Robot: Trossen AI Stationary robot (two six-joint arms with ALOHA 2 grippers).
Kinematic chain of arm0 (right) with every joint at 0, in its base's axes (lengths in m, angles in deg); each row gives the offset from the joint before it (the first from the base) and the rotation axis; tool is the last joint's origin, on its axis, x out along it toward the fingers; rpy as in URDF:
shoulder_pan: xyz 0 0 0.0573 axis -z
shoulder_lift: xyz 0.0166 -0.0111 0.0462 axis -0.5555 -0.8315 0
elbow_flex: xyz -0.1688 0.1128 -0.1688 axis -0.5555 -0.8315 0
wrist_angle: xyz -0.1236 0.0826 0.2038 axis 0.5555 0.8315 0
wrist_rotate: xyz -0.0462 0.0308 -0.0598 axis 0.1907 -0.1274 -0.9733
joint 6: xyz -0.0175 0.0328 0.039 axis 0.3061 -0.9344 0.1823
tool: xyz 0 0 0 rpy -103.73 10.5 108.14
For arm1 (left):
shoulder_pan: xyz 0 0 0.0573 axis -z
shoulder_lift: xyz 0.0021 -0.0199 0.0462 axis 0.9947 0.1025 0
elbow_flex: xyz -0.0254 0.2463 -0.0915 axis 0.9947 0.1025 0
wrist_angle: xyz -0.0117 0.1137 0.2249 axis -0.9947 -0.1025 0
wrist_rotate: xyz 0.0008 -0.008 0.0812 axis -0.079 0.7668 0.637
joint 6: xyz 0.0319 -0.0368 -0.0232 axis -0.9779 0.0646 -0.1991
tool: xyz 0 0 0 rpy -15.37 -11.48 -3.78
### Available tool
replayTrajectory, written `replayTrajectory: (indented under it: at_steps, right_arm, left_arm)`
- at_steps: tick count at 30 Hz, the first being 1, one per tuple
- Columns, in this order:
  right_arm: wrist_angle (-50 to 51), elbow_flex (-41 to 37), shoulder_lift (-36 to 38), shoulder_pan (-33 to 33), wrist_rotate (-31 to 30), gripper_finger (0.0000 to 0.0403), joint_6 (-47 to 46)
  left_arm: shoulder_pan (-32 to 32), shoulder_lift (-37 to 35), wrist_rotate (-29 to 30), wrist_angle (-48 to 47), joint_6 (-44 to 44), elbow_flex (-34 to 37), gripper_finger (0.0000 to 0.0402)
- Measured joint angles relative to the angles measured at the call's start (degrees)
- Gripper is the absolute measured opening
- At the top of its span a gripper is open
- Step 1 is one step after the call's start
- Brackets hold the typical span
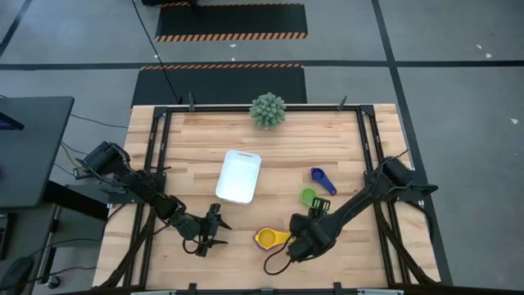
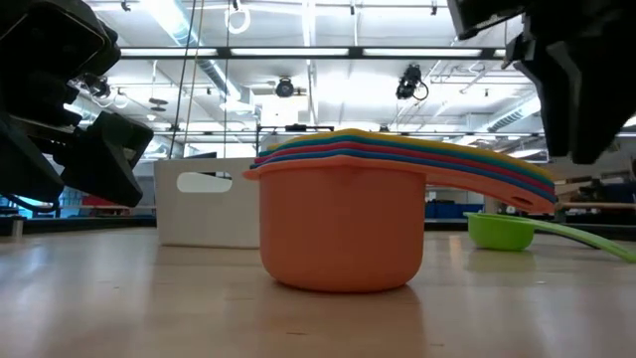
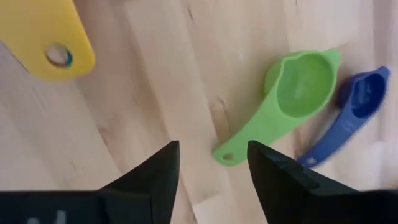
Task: Nest measuring cups in basket
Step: Stack the green measuring cup on the top of the yellow measuring cup
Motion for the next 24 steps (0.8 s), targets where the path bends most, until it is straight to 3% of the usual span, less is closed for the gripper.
replayTrajectory:
  at_steps: [6,12,24]
  right_arm:
    - [-9.1,-11.2,7.9,1.9,-2.5,0.0191,-6.0]
    - [-10.3,-19.3,11.7,4.2,-2.6,0.0207,-15.1]
    - [-20.0,-27.9,13.0,6.8,-2.4,0.032,-16.8]
  left_arm:
    - [0.0,0.0,0.0,0.0,-0.1,0.0,0.0233]
    - [0.0,0.0,0.0,0.0,-0.1,0.0,0.0233]
    - [0.0,0.0,0.0,0.0,-0.1,0.0,0.0233]
